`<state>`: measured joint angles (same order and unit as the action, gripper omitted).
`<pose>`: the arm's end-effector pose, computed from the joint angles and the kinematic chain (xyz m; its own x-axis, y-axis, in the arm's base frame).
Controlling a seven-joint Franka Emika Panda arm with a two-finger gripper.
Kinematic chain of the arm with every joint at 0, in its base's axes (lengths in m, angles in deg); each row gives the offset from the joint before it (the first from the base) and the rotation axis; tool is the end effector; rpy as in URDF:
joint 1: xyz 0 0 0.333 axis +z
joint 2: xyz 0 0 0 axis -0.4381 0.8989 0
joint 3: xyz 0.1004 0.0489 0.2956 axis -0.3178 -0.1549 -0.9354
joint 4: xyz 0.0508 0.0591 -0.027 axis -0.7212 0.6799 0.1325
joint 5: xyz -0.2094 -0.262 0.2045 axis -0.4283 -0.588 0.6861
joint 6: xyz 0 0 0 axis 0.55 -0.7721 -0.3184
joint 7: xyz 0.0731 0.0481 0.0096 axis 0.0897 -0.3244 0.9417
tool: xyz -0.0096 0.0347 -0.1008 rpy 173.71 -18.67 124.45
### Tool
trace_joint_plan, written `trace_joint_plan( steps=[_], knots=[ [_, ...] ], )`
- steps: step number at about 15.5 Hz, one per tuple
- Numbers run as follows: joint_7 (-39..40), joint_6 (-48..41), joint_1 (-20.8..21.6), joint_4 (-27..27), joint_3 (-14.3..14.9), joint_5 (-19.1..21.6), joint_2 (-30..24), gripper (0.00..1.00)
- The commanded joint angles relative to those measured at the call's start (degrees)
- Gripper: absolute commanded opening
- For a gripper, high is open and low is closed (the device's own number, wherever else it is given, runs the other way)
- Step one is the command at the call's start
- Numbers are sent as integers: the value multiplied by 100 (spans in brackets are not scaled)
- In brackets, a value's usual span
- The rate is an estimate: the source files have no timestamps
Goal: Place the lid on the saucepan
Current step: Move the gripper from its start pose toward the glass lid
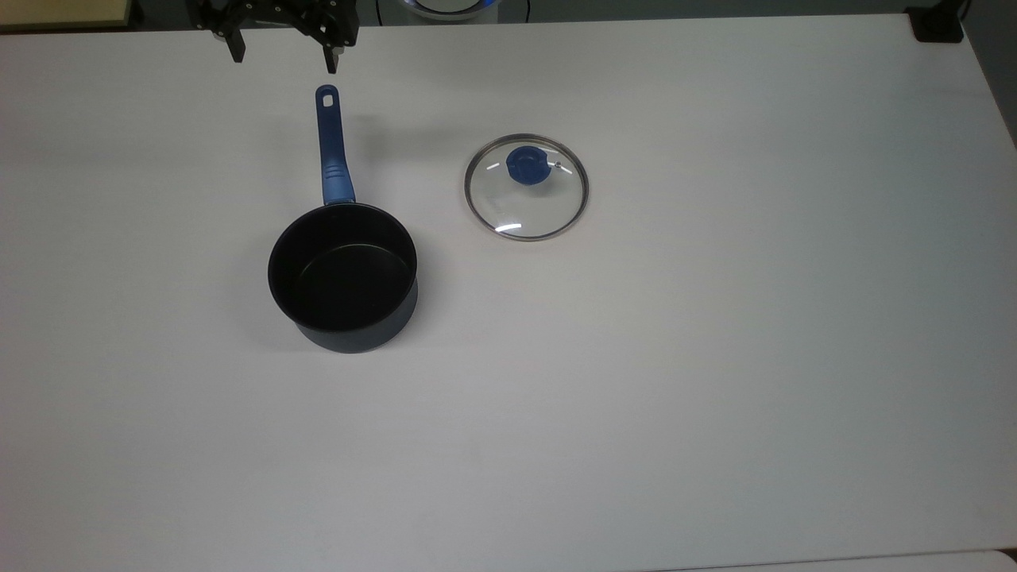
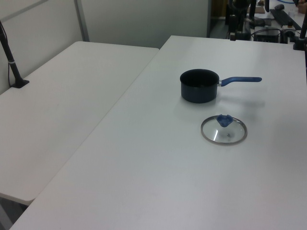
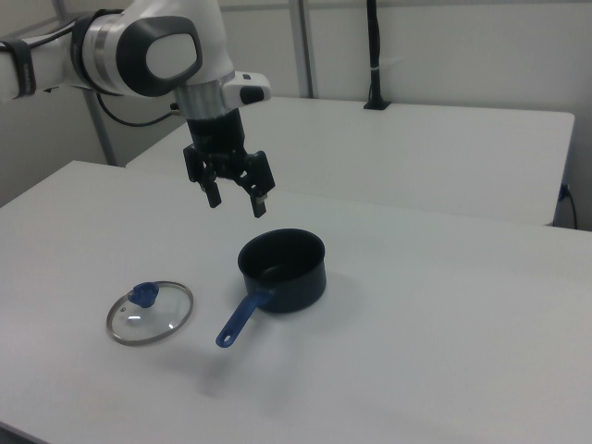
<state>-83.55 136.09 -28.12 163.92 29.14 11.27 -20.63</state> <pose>0.5555 -0.0976 0.5679 0.9985 -0.0549 0.0027 -0.0549 -0.9958 0.0730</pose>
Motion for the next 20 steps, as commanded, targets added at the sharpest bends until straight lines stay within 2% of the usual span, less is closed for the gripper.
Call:
trace_joint_plan(
  steps=[1, 8, 20],
  knots=[
    [338, -221, 46, -6, 34, 138, -174, 100],
    [349, -1135, 108, -208, -19, 147, -183, 100],
    [515, -854, 205, -121, -28, 138, -121, 100]
  ],
)
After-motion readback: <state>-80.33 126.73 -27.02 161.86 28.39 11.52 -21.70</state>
